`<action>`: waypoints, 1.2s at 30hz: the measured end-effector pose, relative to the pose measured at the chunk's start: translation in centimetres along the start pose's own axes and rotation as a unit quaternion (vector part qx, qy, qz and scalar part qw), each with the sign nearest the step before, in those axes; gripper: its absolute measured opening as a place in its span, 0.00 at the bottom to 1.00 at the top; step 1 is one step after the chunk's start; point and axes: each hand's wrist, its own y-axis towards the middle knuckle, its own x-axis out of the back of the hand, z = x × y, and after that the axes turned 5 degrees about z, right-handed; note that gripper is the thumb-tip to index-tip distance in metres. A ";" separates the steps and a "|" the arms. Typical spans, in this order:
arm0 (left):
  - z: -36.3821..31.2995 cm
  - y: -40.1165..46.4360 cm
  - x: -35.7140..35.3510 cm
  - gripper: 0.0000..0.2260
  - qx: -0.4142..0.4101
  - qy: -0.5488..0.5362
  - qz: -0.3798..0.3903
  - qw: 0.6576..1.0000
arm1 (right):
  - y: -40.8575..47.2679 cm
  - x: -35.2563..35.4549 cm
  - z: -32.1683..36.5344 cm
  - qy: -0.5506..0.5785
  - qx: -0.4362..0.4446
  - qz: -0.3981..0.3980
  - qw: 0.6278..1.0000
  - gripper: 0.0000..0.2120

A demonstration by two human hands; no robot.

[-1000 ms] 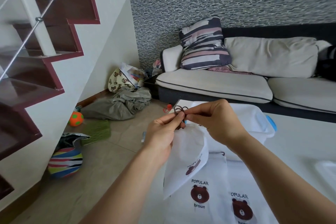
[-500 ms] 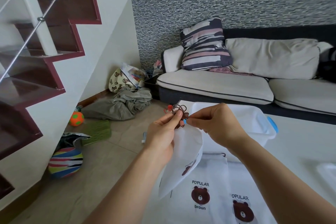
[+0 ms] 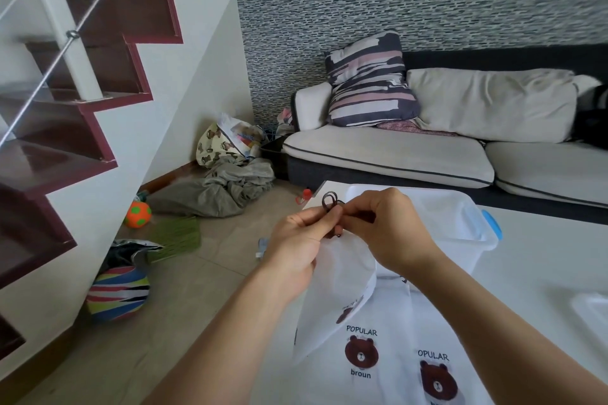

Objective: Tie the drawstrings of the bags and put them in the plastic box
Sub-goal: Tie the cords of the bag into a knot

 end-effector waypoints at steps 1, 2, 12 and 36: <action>0.0 0.0 0.0 0.06 0.000 0.003 -0.001 1.000 | -0.1 0.0 0.0 0.001 0.004 0.000 1.000 0.16; -0.1 0.0 0.1 0.05 0.001 0.008 -0.003 1.000 | -0.1 -0.1 0.0 0.008 0.003 0.005 1.000 0.14; -0.8 0.1 0.2 0.06 -0.032 0.014 -0.043 0.998 | 0.5 1.2 -0.3 0.159 -0.149 -0.029 0.976 0.06; 0.7 0.1 -0.8 0.09 -0.073 0.132 -0.070 0.986 | 0.5 0.6 0.3 0.298 -0.224 -0.074 0.925 0.05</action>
